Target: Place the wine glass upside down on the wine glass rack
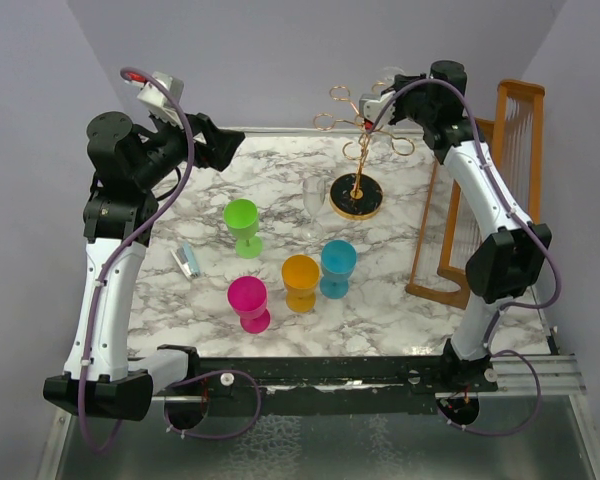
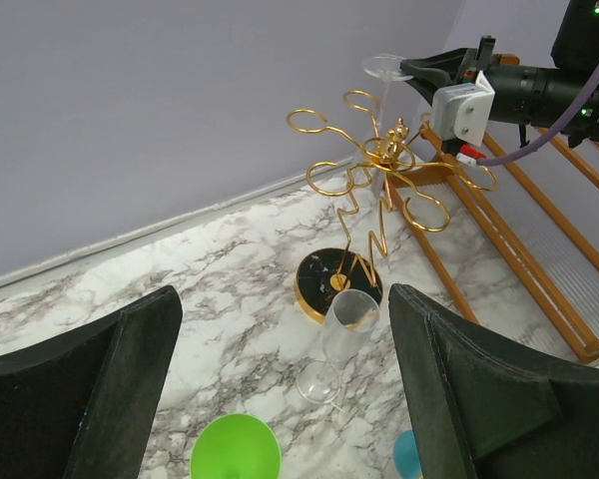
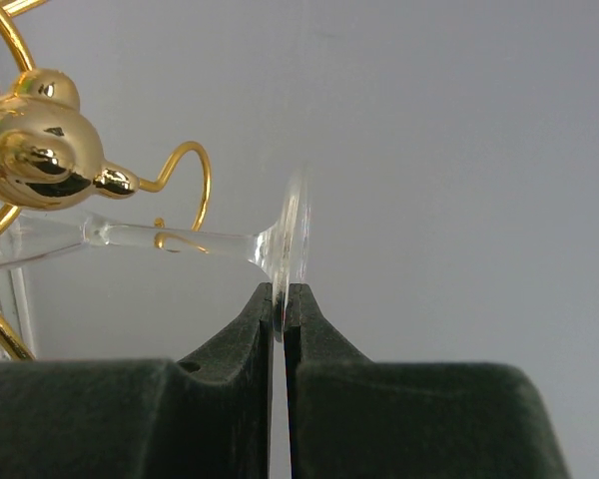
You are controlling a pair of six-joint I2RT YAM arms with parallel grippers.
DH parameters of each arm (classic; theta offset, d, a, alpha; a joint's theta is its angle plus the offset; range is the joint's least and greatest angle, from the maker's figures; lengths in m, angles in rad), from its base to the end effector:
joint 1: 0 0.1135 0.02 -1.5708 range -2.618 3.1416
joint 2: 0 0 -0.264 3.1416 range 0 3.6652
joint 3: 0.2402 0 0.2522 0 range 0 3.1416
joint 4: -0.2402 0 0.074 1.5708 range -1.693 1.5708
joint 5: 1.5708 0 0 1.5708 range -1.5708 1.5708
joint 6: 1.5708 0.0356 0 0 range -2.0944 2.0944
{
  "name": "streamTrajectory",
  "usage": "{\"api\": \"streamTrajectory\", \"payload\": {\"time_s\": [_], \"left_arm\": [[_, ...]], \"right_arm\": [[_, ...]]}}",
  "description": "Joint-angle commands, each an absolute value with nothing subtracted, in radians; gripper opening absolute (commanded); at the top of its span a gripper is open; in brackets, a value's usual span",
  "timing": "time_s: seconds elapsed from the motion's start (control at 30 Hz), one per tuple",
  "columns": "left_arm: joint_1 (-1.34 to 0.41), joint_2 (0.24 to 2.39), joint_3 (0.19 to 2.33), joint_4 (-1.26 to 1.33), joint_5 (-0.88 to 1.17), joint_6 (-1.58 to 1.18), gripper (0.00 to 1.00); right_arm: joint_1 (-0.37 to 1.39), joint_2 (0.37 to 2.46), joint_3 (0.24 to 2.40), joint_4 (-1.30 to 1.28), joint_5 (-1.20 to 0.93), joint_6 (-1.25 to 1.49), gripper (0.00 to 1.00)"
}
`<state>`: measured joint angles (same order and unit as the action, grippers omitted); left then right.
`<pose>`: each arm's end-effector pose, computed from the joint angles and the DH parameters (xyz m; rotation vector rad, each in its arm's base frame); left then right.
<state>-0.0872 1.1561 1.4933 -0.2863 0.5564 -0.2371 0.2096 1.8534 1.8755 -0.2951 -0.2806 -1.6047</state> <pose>0.2265 -0.0387 0.4981 0.3373 1.5300 -0.6778 0.4297 0.1015 0.4032 -1.6078 1.0012 -0.7137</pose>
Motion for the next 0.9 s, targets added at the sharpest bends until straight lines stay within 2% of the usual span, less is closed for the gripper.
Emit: {"api": "streamTrajectory", "payload": {"time_s": [0.0, 0.6, 0.87], "left_arm": [[-0.078, 1.157, 1.49, -0.251, 0.574, -0.249, 0.87], [-0.072, 1.158, 1.494, -0.252, 0.578, -0.247, 0.87], [-0.068, 1.155, 1.491, -0.253, 0.578, -0.246, 0.87]], "right_arm": [[0.213, 1.879, 1.945, -0.331, -0.372, -1.646, 0.01], [0.213, 1.958, 2.052, -0.335, -0.405, -1.668, 0.01], [0.212, 1.981, 2.132, -0.424, -0.466, -1.659, 0.01]]}}
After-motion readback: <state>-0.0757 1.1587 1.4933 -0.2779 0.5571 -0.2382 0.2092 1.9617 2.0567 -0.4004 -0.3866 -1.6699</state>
